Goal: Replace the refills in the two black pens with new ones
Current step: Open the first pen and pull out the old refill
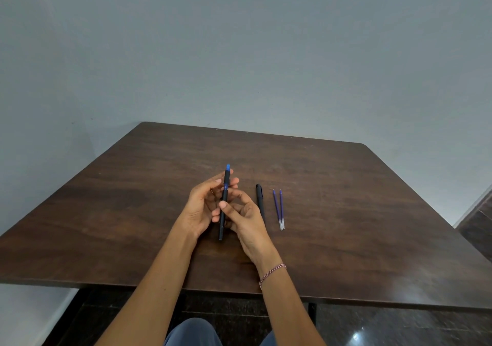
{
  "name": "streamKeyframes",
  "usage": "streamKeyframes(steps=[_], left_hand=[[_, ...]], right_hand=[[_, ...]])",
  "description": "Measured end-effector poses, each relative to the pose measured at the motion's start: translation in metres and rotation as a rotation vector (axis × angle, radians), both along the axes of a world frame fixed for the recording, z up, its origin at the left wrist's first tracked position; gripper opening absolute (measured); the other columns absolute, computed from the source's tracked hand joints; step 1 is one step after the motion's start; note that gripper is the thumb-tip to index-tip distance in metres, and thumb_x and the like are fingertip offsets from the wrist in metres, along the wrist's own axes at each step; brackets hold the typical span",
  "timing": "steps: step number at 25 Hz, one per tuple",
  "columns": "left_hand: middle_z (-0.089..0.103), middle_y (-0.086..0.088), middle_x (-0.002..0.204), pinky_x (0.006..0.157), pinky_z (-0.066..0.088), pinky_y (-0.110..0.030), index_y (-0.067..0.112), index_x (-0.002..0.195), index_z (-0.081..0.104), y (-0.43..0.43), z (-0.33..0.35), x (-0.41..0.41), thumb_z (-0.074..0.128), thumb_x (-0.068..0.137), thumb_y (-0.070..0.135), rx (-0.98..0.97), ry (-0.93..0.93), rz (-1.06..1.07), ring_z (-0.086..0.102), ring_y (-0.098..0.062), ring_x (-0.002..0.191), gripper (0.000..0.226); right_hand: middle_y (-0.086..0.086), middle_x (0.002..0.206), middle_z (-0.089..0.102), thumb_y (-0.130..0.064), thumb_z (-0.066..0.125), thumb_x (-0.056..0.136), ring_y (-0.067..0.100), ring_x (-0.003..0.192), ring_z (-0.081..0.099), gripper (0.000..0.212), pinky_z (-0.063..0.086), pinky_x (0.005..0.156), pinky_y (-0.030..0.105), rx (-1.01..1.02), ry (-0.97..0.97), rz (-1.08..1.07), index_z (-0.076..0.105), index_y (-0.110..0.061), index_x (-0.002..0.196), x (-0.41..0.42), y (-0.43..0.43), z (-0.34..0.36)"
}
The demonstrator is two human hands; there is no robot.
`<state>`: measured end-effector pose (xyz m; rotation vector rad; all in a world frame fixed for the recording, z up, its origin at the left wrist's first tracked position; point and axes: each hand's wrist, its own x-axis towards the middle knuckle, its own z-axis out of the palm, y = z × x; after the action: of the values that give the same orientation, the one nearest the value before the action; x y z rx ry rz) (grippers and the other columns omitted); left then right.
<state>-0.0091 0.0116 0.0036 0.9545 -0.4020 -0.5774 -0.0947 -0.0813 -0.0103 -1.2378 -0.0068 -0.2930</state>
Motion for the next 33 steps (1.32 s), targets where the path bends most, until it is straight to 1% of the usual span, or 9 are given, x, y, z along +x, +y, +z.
streamKeyframes(steps=[3, 8, 12, 14, 16, 19, 23, 27, 33], left_hand=[[0.071, -0.007, 0.100, 0.028, 0.032, -0.015, 0.011, 0.119, 0.062, -0.0002, 0.0016, -0.0015, 0.058, 0.083, 0.020, 0.026, -0.017, 0.040, 0.049, -0.006, 0.036, 0.038], [0.065, -0.006, 0.090, 0.027, 0.033, -0.014, 0.011, 0.121, 0.058, 0.0010, 0.0037, -0.0016, 0.065, 0.078, 0.020, 0.009, 0.014, 0.083, 0.051, -0.006, 0.037, 0.045], [0.066, -0.004, 0.087, 0.028, 0.034, -0.015, 0.018, 0.112, 0.065, 0.0026, 0.0035, -0.0016, 0.068, 0.076, 0.020, -0.025, 0.035, 0.079, 0.053, -0.009, 0.041, 0.036], [0.068, -0.003, 0.086, 0.029, 0.037, -0.016, 0.022, 0.105, 0.069, 0.0031, 0.0034, -0.0010, 0.070, 0.074, 0.021, -0.038, 0.048, 0.083, 0.058, -0.011, 0.048, 0.032], [0.070, -0.001, 0.085, 0.034, 0.044, -0.018, 0.024, 0.100, 0.072, 0.0031, 0.0036, -0.0001, 0.071, 0.072, 0.021, -0.052, 0.061, 0.103, 0.063, -0.012, 0.060, 0.028], [0.072, 0.001, 0.081, 0.048, 0.050, -0.020, 0.021, 0.101, 0.069, 0.0028, 0.0049, 0.0003, 0.070, 0.072, 0.020, -0.075, 0.062, 0.149, 0.067, -0.009, 0.069, 0.029], [0.071, 0.003, 0.081, 0.042, 0.049, -0.019, 0.016, 0.107, 0.066, 0.0026, 0.0064, -0.0001, 0.069, 0.072, 0.020, -0.087, 0.071, 0.192, 0.066, -0.008, 0.067, 0.035], [0.071, 0.004, 0.083, 0.065, 0.055, -0.022, 0.015, 0.106, 0.066, 0.0034, 0.0051, 0.0030, 0.069, 0.072, 0.018, -0.114, 0.071, 0.218, 0.066, -0.007, 0.073, 0.035], [0.072, 0.001, 0.086, 0.068, 0.056, -0.023, 0.015, 0.103, 0.066, 0.0046, 0.0045, 0.0033, 0.068, 0.074, 0.016, -0.170, 0.098, 0.205, 0.066, -0.009, 0.075, 0.029]], right_hand=[[0.007, 0.079, 0.071, -0.011, 0.063, 0.089, 0.017, 0.075, 0.068, 0.028, 0.055, 0.077, 0.032, -0.013, 0.009, 0.000, 0.058, -0.015, 0.117, -0.0007, -0.0006, 0.0007], [0.006, 0.077, 0.070, -0.016, 0.065, 0.089, 0.018, 0.076, 0.067, 0.028, 0.052, 0.085, 0.041, -0.060, 0.030, 0.007, 0.057, -0.021, 0.116, -0.0017, -0.0009, 0.0014], [0.006, 0.076, 0.070, -0.017, 0.066, 0.088, 0.018, 0.075, 0.068, 0.026, 0.052, 0.081, 0.037, -0.070, 0.027, 0.021, 0.058, -0.025, 0.112, -0.0023, -0.0003, 0.0018], [0.006, 0.077, 0.070, -0.019, 0.067, 0.088, 0.018, 0.074, 0.068, 0.027, 0.053, 0.079, 0.036, -0.079, 0.028, 0.029, 0.058, -0.024, 0.113, -0.0021, -0.0006, 0.0021], [0.007, 0.078, 0.071, -0.020, 0.068, 0.087, 0.019, 0.074, 0.068, 0.028, 0.055, 0.075, 0.032, -0.090, 0.035, 0.037, 0.057, -0.023, 0.113, -0.0021, -0.0010, 0.0025], [0.007, 0.078, 0.070, -0.019, 0.069, 0.086, 0.018, 0.070, 0.068, 0.027, 0.053, 0.066, 0.026, -0.118, 0.047, 0.027, 0.058, -0.022, 0.110, -0.0018, -0.0006, 0.0028], [0.004, 0.075, 0.070, -0.016, 0.069, 0.086, 0.015, 0.069, 0.068, 0.026, 0.050, 0.060, 0.022, -0.167, 0.045, 0.011, 0.057, -0.021, 0.108, -0.0017, -0.0007, 0.0021], [0.003, 0.075, 0.070, -0.013, 0.071, 0.084, 0.016, 0.070, 0.068, 0.030, 0.052, 0.066, 0.029, -0.194, 0.044, 0.016, 0.057, -0.019, 0.110, -0.0011, -0.0008, 0.0010], [0.006, 0.078, 0.069, -0.015, 0.074, 0.081, 0.019, 0.071, 0.068, 0.033, 0.053, 0.073, 0.037, -0.213, 0.028, 0.027, 0.058, -0.019, 0.110, -0.0009, -0.0007, -0.0003]])
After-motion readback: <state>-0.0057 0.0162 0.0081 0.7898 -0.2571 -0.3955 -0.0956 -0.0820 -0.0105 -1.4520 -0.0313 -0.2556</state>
